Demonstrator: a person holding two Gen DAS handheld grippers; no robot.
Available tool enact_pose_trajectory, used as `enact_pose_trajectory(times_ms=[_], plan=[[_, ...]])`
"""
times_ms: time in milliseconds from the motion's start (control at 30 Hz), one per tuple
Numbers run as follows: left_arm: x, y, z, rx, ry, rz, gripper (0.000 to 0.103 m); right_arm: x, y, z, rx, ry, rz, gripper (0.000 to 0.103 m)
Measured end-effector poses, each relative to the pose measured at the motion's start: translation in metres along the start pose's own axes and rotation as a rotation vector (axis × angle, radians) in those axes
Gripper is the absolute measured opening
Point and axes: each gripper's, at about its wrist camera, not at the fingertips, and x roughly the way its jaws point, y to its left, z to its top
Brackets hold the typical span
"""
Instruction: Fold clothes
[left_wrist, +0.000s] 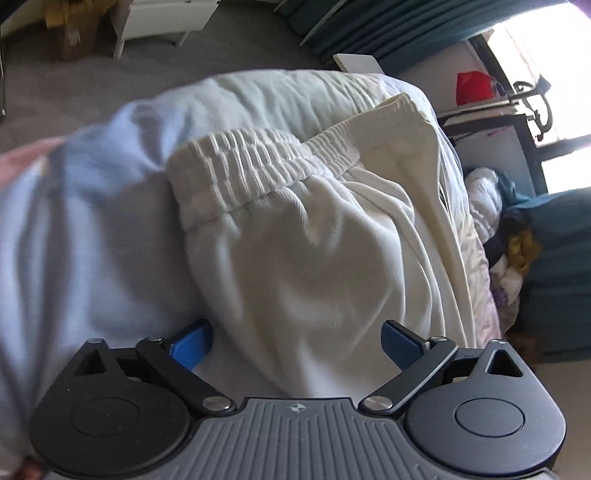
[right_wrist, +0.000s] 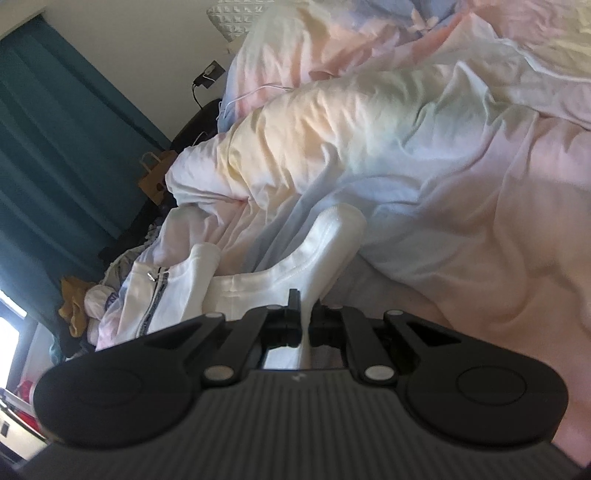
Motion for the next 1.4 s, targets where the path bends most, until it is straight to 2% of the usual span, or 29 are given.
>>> enact_pose_trajectory(times_ms=[33,100,167,233,267,333,433,500,700,900,1033,1233,1400], plan=[[0.0,0.001,0.001,-0.008,-0.007,-0.01,0.088,0.0,0.001,0.0,-0.005,-0.001,-0.004,0.006],[0.001,0.003,0.002,-0.023,-0.022,-0.031,0.086,0.001,0.001,-0.001,-0.011,0.0,-0.014,0.006],[0.002,0.005,0.004,-0.038,-0.036,-0.052,0.075,0.002,0.003,-0.002,-0.023,-0.004,-0.02,0.006],[0.003,0.007,0.005,-0.053,-0.05,-0.073,0.056,0.003,0.003,-0.002,-0.027,-0.007,-0.02,0.006],[0.004,0.007,0.006,-0.06,-0.058,-0.084,0.052,0.003,0.004,-0.002,-0.027,-0.009,-0.017,0.006],[0.005,0.009,0.007,-0.075,-0.072,-0.105,0.027,0.002,0.004,-0.002,-0.029,-0.012,-0.011,0.006],[0.001,0.013,0.009,-0.092,-0.096,-0.142,0.01,0.002,0.002,-0.002,-0.022,-0.011,-0.003,0.006],[-0.008,0.012,0.007,-0.079,-0.122,-0.167,0.007,0.001,0.002,-0.001,-0.017,-0.014,0.009,0.006],[-0.044,-0.004,-0.002,0.022,-0.206,-0.205,0.005,-0.009,-0.002,0.008,0.028,-0.019,0.056,0.006],[-0.081,-0.015,-0.005,0.062,-0.216,-0.252,0.005,-0.002,0.038,0.025,-0.017,-0.045,0.121,0.006],[-0.093,-0.05,0.009,0.072,-0.232,-0.247,0.005,0.002,0.065,0.036,-0.047,-0.062,0.164,0.006],[-0.066,-0.134,0.056,0.096,-0.26,-0.234,0.005,0.014,0.111,0.05,-0.103,-0.087,0.225,0.006],[-0.003,-0.196,0.103,0.139,-0.285,-0.194,0.006,0.083,0.217,0.029,-0.298,-0.111,0.234,0.006]])
